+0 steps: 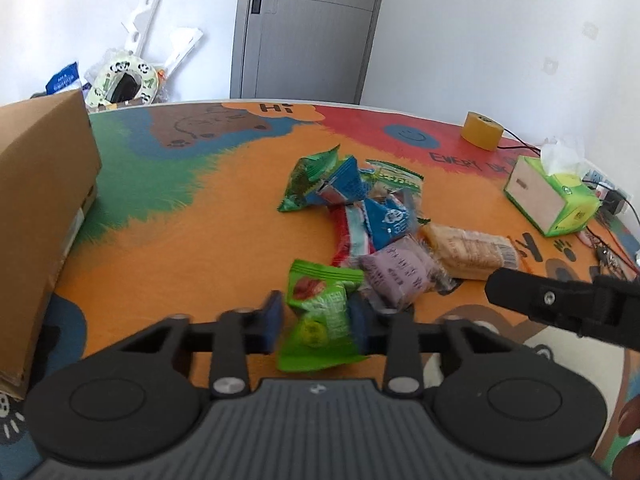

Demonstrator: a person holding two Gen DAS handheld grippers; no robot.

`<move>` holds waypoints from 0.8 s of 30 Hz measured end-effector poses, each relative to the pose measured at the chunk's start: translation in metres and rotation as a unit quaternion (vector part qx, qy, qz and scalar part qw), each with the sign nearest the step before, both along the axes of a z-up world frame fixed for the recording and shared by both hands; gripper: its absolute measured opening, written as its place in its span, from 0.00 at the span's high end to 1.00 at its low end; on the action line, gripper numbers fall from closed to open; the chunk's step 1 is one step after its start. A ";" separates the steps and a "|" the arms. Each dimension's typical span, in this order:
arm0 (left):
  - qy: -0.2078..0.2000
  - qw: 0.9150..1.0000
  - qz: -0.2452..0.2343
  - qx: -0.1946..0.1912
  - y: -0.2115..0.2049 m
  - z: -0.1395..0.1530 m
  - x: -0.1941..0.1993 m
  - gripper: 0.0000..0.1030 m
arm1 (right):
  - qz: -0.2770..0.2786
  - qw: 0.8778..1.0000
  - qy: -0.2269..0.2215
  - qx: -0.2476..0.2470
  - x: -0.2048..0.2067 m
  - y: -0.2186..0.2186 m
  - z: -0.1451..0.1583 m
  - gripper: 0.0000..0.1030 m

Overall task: Organize snacks
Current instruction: 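Grasp a green snack packet with the left gripper while the right grasps the pink bun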

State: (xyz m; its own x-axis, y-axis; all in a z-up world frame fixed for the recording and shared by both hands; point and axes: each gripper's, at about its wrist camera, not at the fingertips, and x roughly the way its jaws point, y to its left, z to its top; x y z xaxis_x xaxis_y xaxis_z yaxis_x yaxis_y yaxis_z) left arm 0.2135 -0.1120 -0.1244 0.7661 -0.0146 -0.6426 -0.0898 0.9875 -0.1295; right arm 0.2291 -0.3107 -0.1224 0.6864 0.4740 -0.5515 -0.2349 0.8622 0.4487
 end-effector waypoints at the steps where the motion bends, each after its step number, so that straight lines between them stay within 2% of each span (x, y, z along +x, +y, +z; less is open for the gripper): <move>1: -0.002 1.000 -0.002 -0.002 0.002 0.000 -0.001 0.70 | 0.002 1.000 0.000 0.000 0.001 0.002 -0.001 0.35; 10: -0.013 1.000 0.008 -0.015 0.022 0.005 -0.008 0.73 | 0.021 1.000 -0.008 -0.009 0.004 0.023 0.000 0.35; 13: -0.018 1.000 0.013 -0.018 0.028 0.010 -0.009 0.73 | 0.026 1.000 -0.011 -0.010 0.007 0.029 0.000 0.31; 15: -0.021 0.999 0.018 -0.020 0.033 0.012 -0.009 0.73 | 0.028 0.999 -0.012 -0.014 0.009 0.034 0.000 0.26; 24: -0.028 0.998 0.032 -0.036 0.051 0.015 -0.012 0.73 | 0.043 0.998 -0.018 -0.042 0.023 0.060 -0.001 0.25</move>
State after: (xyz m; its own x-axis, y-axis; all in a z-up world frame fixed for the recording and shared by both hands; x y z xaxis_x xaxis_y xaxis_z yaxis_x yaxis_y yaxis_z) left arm 0.2016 -0.0613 -0.1095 0.8017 -0.0084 -0.5977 -0.1436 0.9679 -0.2062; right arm 0.2522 -0.2511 -0.1235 0.6652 0.4856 -0.5672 -0.3252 0.8722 0.3653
